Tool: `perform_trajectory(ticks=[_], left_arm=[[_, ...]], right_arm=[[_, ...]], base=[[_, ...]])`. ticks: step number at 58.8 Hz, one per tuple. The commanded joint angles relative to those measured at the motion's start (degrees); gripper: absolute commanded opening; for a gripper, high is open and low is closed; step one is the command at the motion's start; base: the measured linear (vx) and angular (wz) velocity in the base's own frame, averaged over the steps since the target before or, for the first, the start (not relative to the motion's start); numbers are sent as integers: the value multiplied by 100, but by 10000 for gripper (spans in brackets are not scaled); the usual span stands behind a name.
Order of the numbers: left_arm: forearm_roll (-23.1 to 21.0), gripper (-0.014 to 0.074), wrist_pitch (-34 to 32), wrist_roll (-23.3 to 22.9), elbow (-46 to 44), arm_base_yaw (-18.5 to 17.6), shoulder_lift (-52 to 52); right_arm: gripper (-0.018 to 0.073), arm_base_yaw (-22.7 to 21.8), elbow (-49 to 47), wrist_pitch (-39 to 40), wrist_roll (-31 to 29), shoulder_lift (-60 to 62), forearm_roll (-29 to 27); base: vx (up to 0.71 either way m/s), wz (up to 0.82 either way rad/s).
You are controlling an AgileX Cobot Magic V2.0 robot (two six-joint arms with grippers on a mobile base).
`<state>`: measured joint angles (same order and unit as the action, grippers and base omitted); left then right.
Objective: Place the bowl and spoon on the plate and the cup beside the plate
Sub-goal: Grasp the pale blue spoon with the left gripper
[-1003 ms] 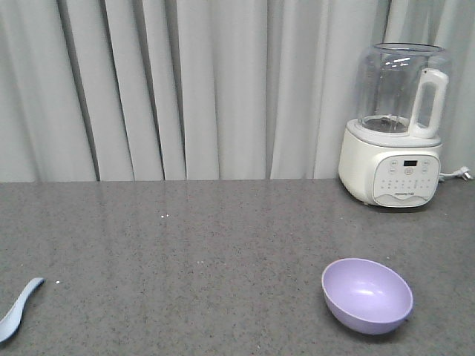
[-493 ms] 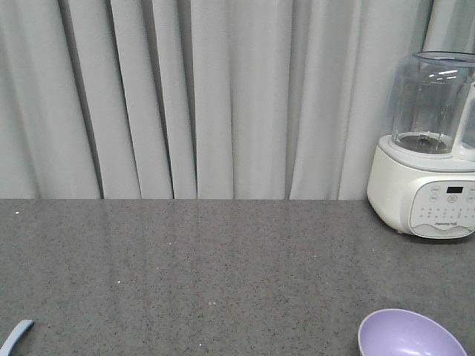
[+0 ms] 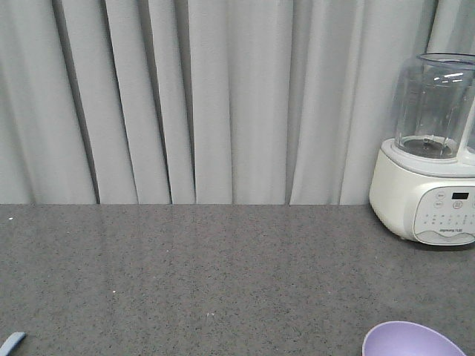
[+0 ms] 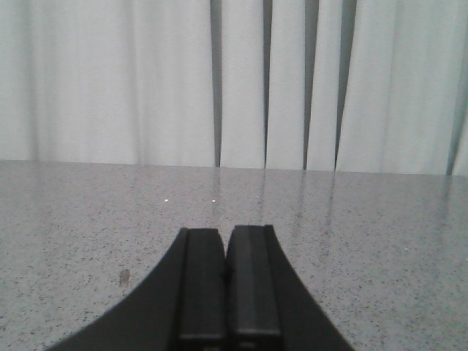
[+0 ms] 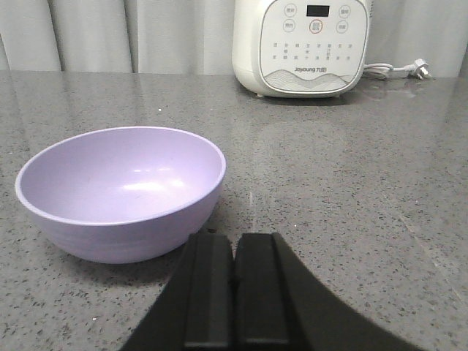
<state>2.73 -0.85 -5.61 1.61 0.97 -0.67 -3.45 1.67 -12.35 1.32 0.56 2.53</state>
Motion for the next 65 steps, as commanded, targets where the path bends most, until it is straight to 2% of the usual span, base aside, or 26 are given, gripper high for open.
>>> perform_trajectory(ticks=[1, 16, 27, 33, 38, 45, 53, 58, 65], left_arm=[[-52, -6, -484, -7, 146, -9, -21], [-52, -6, -490, -7, 146, -9, -21], [-57, -6, -856, -12, 141, -9, -21], [-57, -6, -1333, -47, 44, -9, -21], [-52, -6, -1442, -47, -409, -9, -21], [74, -6, -772, 63, -1580, -9, 194], [665, -4, 941, 442, -2991, -9, 1003], [871, -2, 1602, 561, -3423, -9, 1599], [859, 24, 1908, 561, -3446, -9, 2257]], right_arm=[[-9, -4, 99, 524, -132, 121, 93], [-9, -4, 99, 1322, -132, 121, -84], [-9, -4, 99, 2049, -132, 114, -84], [-9, -4, 65, 2393, -132, 114, -84], [-9, -4, -354, 2295, -132, 105, -84], [-9, -4, -1593, 1134, -212, -304, 33], [-9, -10, -2724, -333, -321, -1216, 215], [-6, -10, -2935, -522, -321, -1795, 490], [4, -10, -2918, -441, -239, -2426, 518]], base=[[0, 0], [0, 0], [0, 0], [0, 0], [0, 0], [0, 0], [0, 0], [0, 0], [0, 0]])
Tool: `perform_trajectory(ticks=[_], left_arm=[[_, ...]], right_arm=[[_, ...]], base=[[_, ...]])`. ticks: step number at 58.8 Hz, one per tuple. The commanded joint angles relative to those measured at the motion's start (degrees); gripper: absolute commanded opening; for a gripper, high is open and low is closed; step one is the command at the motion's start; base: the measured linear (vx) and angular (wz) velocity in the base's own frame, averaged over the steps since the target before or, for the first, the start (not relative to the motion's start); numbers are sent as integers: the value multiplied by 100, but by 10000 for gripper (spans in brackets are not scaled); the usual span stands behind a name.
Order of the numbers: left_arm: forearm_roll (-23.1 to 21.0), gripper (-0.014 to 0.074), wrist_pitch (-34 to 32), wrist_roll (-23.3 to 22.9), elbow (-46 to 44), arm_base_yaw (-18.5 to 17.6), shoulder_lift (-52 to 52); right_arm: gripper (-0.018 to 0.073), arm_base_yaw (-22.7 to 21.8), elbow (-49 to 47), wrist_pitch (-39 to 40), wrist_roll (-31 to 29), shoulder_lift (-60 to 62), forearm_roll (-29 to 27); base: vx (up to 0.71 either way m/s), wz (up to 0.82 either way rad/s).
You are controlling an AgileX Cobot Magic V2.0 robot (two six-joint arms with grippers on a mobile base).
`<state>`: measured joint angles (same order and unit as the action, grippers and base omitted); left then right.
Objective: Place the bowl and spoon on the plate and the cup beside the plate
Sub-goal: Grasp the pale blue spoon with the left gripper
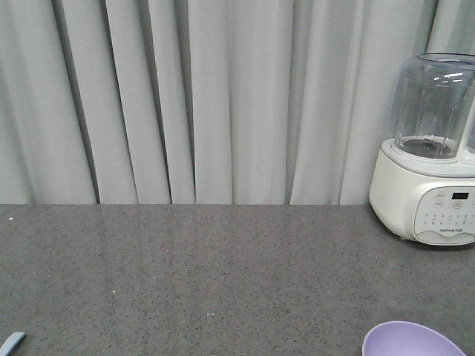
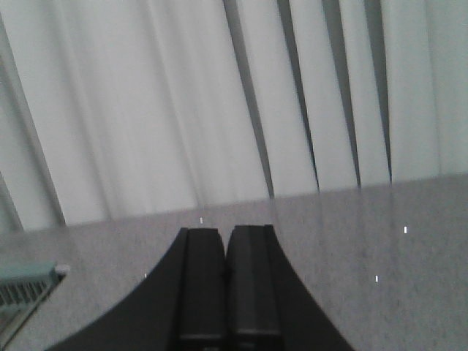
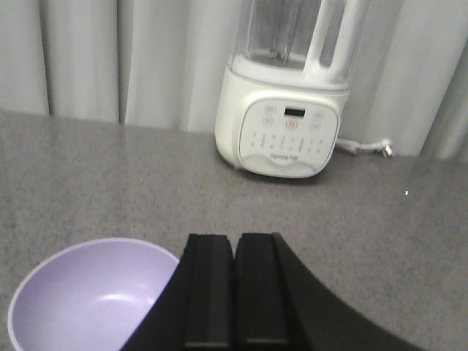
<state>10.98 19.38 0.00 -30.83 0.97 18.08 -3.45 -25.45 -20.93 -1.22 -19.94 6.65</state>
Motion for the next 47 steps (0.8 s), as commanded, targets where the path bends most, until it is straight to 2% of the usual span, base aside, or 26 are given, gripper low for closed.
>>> perform_trajectory(ticks=[1, 6, 11, 21, 26, 35, 44, 47], left_arm=[[34, 32, -33, 0, -202, -9, 478], [90, 77, 276, 0, -202, -9, 893], [68, 157, 383, 38, -202, -9, 1288], [-88, 399, 133, 0, -202, -9, 1944], [-196, 490, 11, -50, -197, -9, 2286], [-568, 524, 97, 42, -247, -9, 2983], [-586, 524, 1234, 41, -914, -9, 3854], [-599, 524, 1419, 41, -1182, -9, 4124]], right_arm=[[7, -10, -206, 422, 39, -457, 106], [29, -10, -206, 443, 122, -776, 106], [70, -10, -206, 443, 231, -1038, 100], [217, -10, -206, 443, 325, -1364, 100], [311, -10, -206, 443, 325, -1437, 84], [433, -10, -206, 443, 319, -1492, 84], [457, -10, -206, 443, 319, -1492, 84], [457, -10, -206, 443, 319, -1492, 84]], base=[[0, 0], [0, 0], [0, 0], [0, 0], [0, 0], [0, 0], [0, 0], [0, 0]])
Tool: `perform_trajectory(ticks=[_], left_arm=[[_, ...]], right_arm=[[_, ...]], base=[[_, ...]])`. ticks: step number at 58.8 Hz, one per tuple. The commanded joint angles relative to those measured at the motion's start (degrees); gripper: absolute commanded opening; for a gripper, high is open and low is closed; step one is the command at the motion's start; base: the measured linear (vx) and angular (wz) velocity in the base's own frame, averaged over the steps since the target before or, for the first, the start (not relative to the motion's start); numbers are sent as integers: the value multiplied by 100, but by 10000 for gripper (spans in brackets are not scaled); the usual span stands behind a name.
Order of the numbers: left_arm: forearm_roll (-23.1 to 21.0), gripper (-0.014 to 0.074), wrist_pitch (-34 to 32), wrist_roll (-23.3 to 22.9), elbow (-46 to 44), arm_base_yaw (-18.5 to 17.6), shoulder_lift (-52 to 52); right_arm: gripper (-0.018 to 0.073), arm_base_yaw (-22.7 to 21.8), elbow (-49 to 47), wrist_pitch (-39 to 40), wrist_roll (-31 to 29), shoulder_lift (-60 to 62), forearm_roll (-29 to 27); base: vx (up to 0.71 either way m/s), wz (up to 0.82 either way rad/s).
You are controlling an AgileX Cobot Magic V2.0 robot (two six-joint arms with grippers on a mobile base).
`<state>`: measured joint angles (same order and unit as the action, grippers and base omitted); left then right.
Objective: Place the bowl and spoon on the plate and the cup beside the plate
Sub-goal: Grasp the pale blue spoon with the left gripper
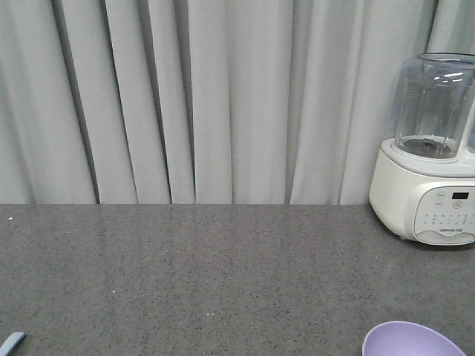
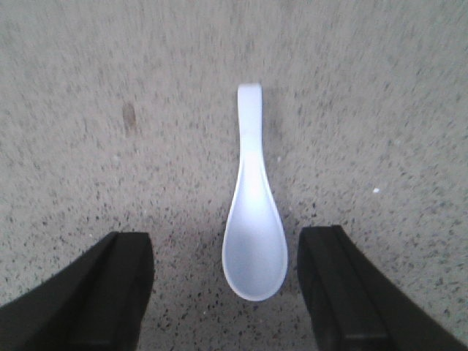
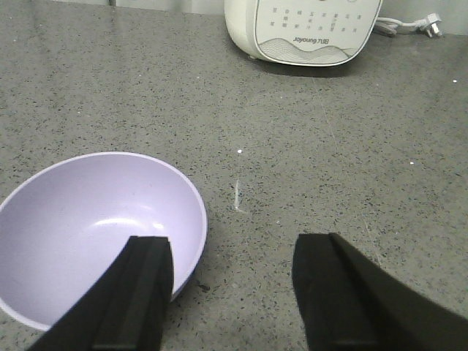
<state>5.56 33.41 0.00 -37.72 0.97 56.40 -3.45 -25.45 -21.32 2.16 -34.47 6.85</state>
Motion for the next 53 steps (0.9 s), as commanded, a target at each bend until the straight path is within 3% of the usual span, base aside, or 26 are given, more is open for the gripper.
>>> perform_trajectory(ticks=[1, 7, 13, 30, 53], left_arm=[[-62, 524, 67, 41, -608, -9, 405], [-300, 524, 179, 156, -1181, -15, 1006], [-688, 524, 354, 634, -1765, -40, 1758], [-639, 524, 971, 483, -2674, -40, 3236], [-638, 523, 1322, 466, -2711, -40, 3758]], right_arm=[[457, -10, -206, 481, -19, -39, 64], [457, -10, -206, 481, -19, -39, 64], [457, -10, -206, 481, -19, -39, 64], [457, -10, -206, 424, -19, -39, 64], [457, -10, -206, 415, -41, -39, 64]], base=[[0, 0], [0, 0], [0, 0], [0, 0], [0, 0]])
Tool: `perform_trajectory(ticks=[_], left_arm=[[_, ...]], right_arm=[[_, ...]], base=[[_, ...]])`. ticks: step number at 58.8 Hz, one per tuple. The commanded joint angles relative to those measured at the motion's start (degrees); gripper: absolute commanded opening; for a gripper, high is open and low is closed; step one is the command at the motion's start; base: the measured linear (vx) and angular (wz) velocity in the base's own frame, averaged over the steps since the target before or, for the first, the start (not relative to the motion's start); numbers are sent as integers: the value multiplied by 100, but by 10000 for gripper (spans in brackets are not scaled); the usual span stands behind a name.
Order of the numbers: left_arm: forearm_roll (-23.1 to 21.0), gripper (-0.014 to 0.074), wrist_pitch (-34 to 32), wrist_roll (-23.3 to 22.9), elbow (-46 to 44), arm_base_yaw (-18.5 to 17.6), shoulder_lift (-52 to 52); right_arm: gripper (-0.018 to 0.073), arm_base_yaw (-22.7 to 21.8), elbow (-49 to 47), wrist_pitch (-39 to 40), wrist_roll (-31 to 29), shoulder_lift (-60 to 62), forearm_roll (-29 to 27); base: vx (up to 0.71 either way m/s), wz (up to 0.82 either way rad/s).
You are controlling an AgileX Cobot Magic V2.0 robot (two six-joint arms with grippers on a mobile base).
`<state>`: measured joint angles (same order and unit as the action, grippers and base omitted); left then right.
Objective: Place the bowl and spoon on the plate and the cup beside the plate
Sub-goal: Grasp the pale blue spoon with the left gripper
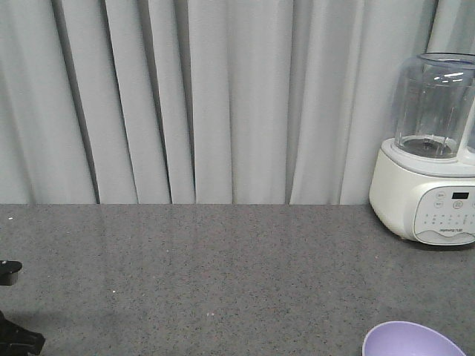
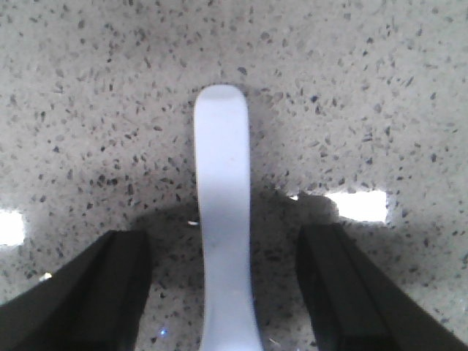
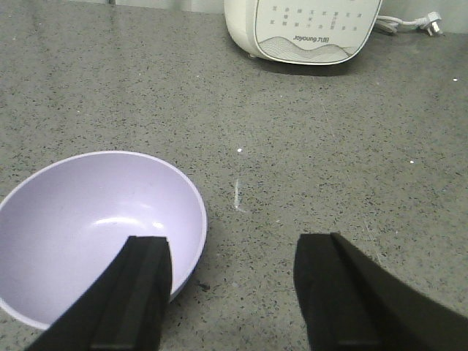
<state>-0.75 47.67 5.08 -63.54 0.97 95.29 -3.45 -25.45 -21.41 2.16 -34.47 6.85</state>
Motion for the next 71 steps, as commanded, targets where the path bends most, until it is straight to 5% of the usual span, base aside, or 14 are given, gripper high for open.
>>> perform_trajectory(ticks=[1, 11, 26, 42, 52, 53, 59, 71], left_arm=[[-7, 521, -96, -42, -129, -40, -125], [-7, 394, 30, -42, -129, -40, -137], [-1, -2, 225, -27, -129, -40, -154], [2, -6, 126, -27, -129, -40, -648], [-3, -6, 176, -27, -129, -40, -1274], [-3, -6, 181, -27, -129, -40, -1665], [-3, -6, 186, -27, -129, -40, -2006], [2, -6, 180, -27, -129, -40, -2495]], right_arm=[[457, -10, -206, 433, -41, -39, 64], [456, -10, -206, 445, -41, -39, 64], [456, -10, -206, 456, -35, -39, 65], [456, -10, -232, 549, 177, -39, 16], [456, -10, -908, -850, 602, -529, 23], [456, -10, -1694, -1566, 563, -1113, 23], [456, -10, -2535, -2290, 535, -1826, 23], [456, -10, -4082, -3567, -328, -3354, -244]], base=[[0, 0], [0, 0], [0, 0], [0, 0], [0, 0], [0, 0], [0, 0], [0, 0]])
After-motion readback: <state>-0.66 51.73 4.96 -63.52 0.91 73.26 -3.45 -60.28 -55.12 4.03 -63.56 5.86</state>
